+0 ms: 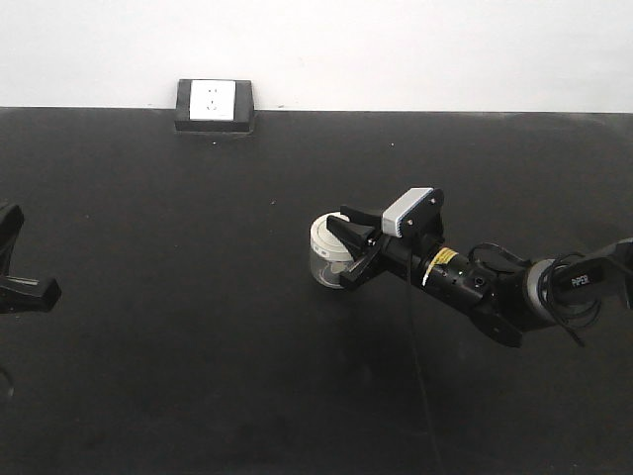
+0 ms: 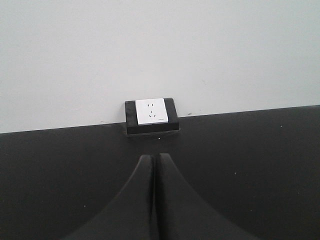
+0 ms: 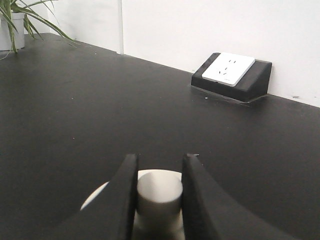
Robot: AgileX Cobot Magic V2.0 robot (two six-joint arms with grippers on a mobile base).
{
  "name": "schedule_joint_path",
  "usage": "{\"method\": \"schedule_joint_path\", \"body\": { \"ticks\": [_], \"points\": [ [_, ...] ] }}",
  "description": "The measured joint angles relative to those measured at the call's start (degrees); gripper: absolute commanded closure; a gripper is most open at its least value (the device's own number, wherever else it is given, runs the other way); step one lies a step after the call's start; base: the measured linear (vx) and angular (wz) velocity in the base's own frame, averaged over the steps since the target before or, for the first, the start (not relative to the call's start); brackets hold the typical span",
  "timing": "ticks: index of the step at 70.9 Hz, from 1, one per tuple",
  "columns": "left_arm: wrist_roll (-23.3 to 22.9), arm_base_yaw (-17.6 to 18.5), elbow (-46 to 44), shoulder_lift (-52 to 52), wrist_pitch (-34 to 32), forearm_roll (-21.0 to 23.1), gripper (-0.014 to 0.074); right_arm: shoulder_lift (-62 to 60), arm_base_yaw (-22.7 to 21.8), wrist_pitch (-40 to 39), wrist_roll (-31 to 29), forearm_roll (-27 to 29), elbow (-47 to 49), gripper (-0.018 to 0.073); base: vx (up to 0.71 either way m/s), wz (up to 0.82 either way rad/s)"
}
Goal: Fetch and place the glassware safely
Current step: 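Extend the right gripper forward and lower the jar onto the benchtop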
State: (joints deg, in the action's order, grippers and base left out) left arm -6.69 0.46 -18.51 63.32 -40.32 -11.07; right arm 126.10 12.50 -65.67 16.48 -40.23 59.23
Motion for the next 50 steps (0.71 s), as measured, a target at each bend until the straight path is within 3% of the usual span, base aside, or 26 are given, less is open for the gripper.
{"method": "schedule_joint_path", "body": {
  "ticks": [13,20,27,42,50],
  "points": [
    [0.00,0.00,0.00,0.00,0.00,0.00,0.0603,-0.01,0.00,0.02,-0.13,0.18,0.00,0.0515,0.00,0.00],
    [0.00,0.00,0.00,0.00,0.00,0.00,0.0603,-0.01,0.00,0.02,-0.13,0.18,0.00,0.0437,0.00,0.00],
    [0.00,0.00,0.00,0.00,0.00,0.00,0.0603,-0.01,0.00,0.07,-0.13,0.18,0.00,0.0317,0.00,0.00],
    [0.00,0.00,0.00,0.00,0.00,0.00,0.0603,-0.01,0.00,0.26,-0.13,1.31,0.00,-0.0038,0.00,0.00],
    [0.00,0.00,0.00,0.00,0.00,0.00,0.0603,-0.01,0.00,0.31,-1.27,3.28,0.00,-0.0157,0.00,0.00]
  ]
}}
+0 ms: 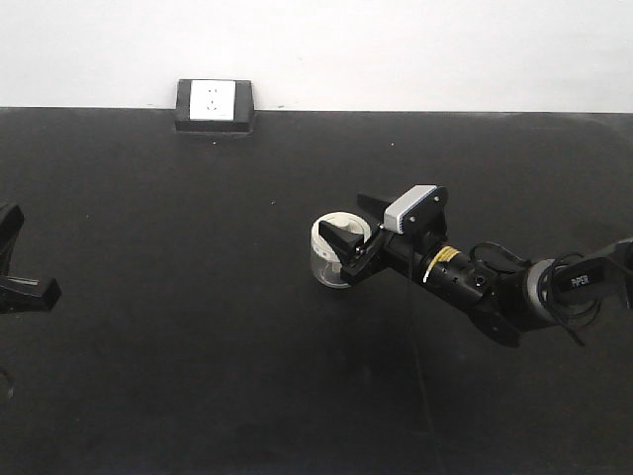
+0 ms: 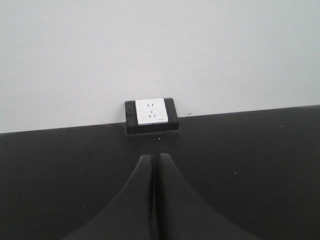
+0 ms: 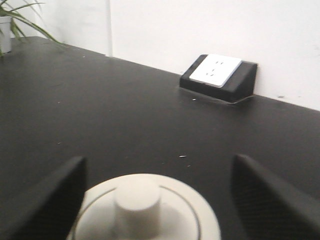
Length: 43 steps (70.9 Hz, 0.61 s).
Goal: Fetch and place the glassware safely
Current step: 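Extend the right gripper forward and lower the jar onto the benchtop, then open the right gripper to release the jar's lid knob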
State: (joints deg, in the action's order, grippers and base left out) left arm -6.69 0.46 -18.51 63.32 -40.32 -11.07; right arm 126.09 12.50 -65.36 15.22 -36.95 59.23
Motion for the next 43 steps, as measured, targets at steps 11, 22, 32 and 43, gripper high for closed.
{"method": "schedule_joint_path", "body": {
  "ticks": [11,22,32,43],
  "points": [
    [0.00,0.00,0.00,0.00,0.00,0.00,0.0603,0.00,0.00,0.04,-1.26,2.15,0.00,-0.0165,0.00,0.00],
    [0.00,0.00,0.00,0.00,0.00,0.00,0.0603,0.00,0.00,0.04,-1.46,2.47,0.00,-0.0137,0.00,0.00],
    [0.00,0.00,0.00,0.00,0.00,0.00,0.0603,0.00,0.00,0.04,-1.27,2.54,0.00,-0.0094,0.00,0.00],
    [0.00,0.00,0.00,0.00,0.00,0.00,0.0603,-1.78,0.00,0.63,-0.94,1.63,0.00,-0.0063,0.00,0.00]
  ]
}}
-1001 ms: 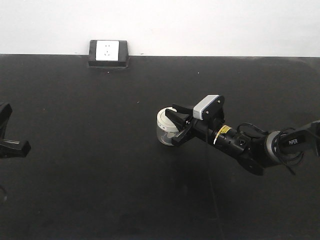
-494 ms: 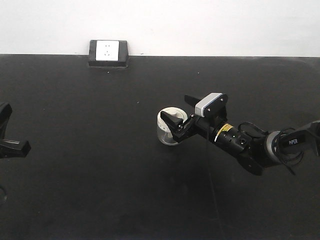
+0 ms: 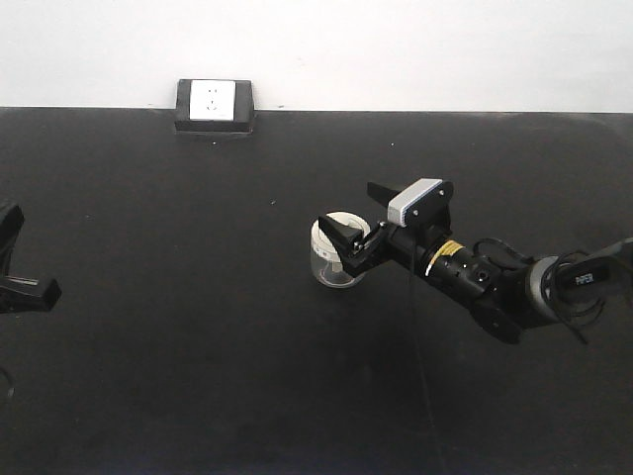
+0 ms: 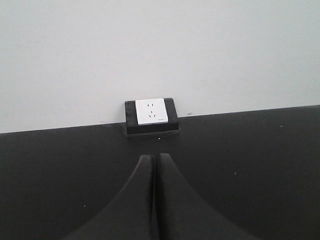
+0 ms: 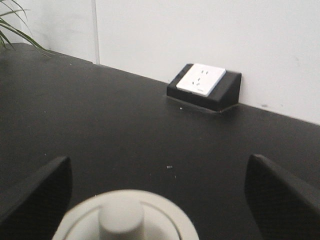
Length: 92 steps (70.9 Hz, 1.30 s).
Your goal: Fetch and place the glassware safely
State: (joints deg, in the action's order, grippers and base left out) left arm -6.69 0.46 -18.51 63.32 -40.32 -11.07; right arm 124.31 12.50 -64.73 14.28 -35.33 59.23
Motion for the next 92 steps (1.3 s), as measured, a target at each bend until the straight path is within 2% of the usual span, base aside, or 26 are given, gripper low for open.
{"method": "schedule_joint_path", "body": {
  "ticks": [10,17,25,34,42,52,68,79,92],
  "points": [
    [0.00,0.00,0.00,0.00,0.00,0.00,0.0603,-5.04,0.00,3.01,1.70,-1.44,0.00,-0.0039,0.00,0.00],
    [0.00,0.00,0.00,0.00,0.00,0.00,0.0603,-10.08,0.00,8.25,4.99,-1.72,0.00,-0.0018,0.00,0.00],
    [0.00,0.00,0.00,0.00,0.00,0.00,0.0603,-16.93,0.00,18.29,8.49,-1.87,0.00,0.0022,0.00,0.00],
    [0.00,0.00,0.00,0.00,0.00,0.00,0.0603,-24.90,0.00,33.31,10.01,-1.87,0.00,0.0097,0.00,0.00],
    [0.00,0.00,0.00,0.00,0.00,0.00,0.0603,-31.15,0.00,45.05,10.13,-1.59,0.00,0.0237,0.00,0.00],
    [0.00,0.00,0.00,0.00,0.00,0.00,0.0603,-37.34,0.00,57.75,10.15,-1.18,-0.06,0.0574,0.00,0.00],
    [0.00,0.00,0.00,0.00,0.00,0.00,0.0603,-46.92,0.00,67.93,12.43,-0.26,-0.25,0.0568,0.00,0.00],
    [0.00,0.00,0.00,0.00,0.00,0.00,0.0603,-53.06,0.00,68.42,13.07,-0.14,-3.30,0.0566,0.00,0.00],
    [0.00,0.00,0.00,0.00,0.00,0.00,0.0603,-61.59,0.00,66.86,13.14,-0.14,-12.14,0.0564,0.00,0.00]
  ]
}}
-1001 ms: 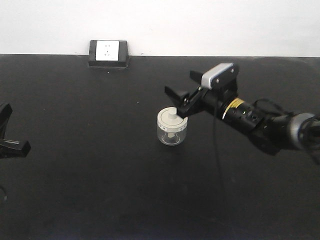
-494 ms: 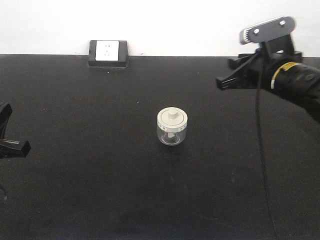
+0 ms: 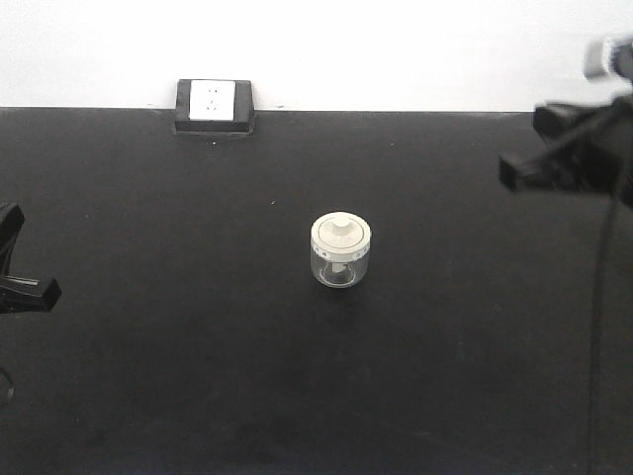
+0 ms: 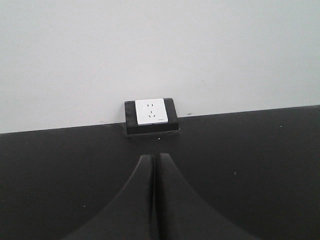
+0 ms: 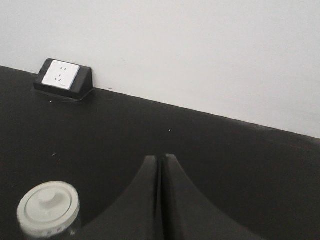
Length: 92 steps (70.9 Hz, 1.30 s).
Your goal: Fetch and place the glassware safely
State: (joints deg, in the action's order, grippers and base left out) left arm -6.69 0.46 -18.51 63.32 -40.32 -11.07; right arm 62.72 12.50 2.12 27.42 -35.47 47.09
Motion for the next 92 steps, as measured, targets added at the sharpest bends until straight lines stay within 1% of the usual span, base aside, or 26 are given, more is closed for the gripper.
{"method": "schedule_joint_path", "body": {
  "ticks": [14,40,51,69,92],
  "points": [
    [0.00,0.00,0.00,0.00,0.00,0.00,0.0603,-8.98,0.00,-2.43,0.42,0.07,-7.63,0.0563,0.00,0.00],
    [0.00,0.00,0.00,0.00,0.00,0.00,0.0603,-23.22,0.00,-2.47,0.91,0.71,-18.82,0.0563,0.00,0.00],
    [0.00,0.00,0.00,0.00,0.00,0.00,0.0603,-27.99,0.00,-2.12,0.91,1.29,-22.08,0.0563,0.00,0.00],
    [0.00,0.00,0.00,0.00,0.00,0.00,0.0603,-32.37,0.00,3.57,0.91,1.33,-23.52,0.0563,0.00,0.00],
    [0.00,0.00,0.00,0.00,0.00,0.00,0.0603,-32.76,0.00,4.24,0.91,1.33,-23.52,0.0563,0.00,0.00]
  ]
}}
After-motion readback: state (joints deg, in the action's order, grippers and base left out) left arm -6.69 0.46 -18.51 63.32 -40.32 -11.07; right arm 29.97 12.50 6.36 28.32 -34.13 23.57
